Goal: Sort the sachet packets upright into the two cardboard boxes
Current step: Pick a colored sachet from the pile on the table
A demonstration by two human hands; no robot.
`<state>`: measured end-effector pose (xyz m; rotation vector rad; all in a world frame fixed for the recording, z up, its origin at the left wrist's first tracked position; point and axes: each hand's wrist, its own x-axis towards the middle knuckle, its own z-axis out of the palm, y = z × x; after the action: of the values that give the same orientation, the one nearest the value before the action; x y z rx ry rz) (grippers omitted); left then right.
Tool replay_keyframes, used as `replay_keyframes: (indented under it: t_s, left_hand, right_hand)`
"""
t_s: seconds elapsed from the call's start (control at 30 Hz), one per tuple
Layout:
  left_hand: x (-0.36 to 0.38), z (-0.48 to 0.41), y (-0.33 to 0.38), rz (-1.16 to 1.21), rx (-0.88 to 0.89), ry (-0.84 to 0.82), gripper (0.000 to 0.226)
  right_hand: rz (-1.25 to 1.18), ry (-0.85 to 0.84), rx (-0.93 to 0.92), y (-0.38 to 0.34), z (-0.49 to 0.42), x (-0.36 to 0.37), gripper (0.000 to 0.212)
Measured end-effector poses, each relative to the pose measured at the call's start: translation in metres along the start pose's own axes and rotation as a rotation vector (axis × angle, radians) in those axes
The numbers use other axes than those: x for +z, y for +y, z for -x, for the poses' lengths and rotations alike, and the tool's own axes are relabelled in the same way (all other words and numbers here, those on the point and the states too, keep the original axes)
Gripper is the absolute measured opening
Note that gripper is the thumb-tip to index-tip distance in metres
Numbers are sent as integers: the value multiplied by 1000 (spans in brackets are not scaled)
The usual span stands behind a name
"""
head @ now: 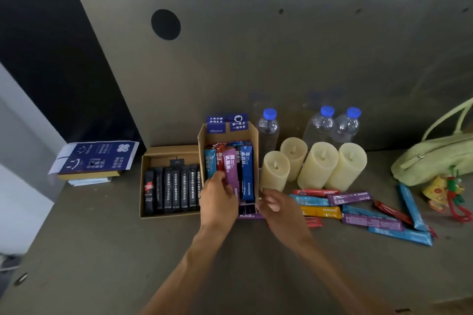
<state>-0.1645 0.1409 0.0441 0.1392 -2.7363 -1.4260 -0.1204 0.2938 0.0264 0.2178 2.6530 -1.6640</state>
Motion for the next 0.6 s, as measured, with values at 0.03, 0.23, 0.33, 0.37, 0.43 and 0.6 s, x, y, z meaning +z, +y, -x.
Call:
replay_keyframes:
  t_s: [0.03,0.23,0.33,0.37,0.43,0.6]
  left_hand:
    - [3,-3,2,-37,-5,3,16]
    - [19,-13,8,-141,-42,1,29]
    - [22,-15,6,-141,-38,19,26]
    - [23,-16,6,-143,-32,28,24]
    - [24,-16,6,-152,-11,42,21]
    - [26,-10,0,-201,111,14,40]
  right_hand:
    - [24,-14,-15,0,-3,3,18]
    - [42,-1,-30,10,-16,12,27]
    - [6,6,-9,15,-18,14,29]
    - [-2,8,-6,16,-18,15,29]
    - [-15,8,-5,15,-17,15,29]
    - [10,20,-45,16,-18,14,28]
